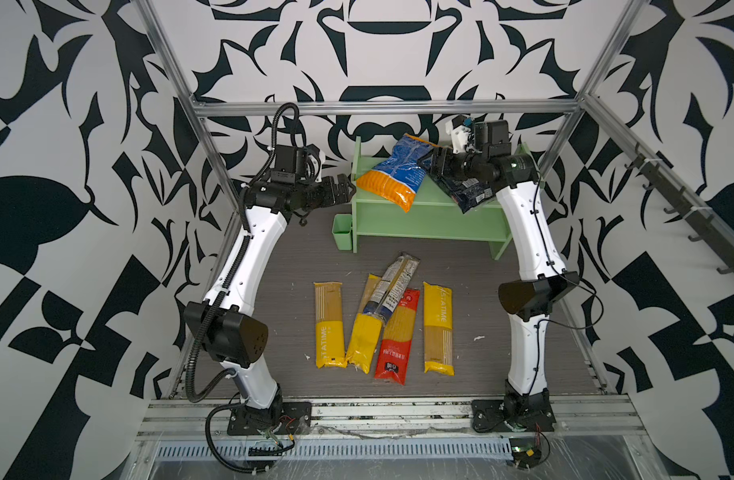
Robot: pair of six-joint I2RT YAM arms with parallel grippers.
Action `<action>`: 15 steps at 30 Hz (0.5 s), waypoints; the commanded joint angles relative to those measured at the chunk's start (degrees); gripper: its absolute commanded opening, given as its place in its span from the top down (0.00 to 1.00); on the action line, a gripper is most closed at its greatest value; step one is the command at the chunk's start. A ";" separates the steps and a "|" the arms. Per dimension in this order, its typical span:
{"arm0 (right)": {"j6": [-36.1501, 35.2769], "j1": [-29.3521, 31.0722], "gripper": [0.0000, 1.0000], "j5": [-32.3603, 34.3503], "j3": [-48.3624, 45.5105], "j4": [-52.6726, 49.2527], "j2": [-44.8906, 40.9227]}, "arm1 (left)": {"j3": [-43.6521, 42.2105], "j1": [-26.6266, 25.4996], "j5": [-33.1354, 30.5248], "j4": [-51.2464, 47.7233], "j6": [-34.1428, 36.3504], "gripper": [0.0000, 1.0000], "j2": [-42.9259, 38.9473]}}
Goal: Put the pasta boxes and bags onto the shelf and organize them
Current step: 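Lower the bag onto the top tier with the right gripper while the left holds back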
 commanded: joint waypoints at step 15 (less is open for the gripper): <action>-0.18 2.47 0.55 4.91 5.05 8.51 7.05 | 4.91 0.28 -3.13 -7.10 3.16 0.01 -1.23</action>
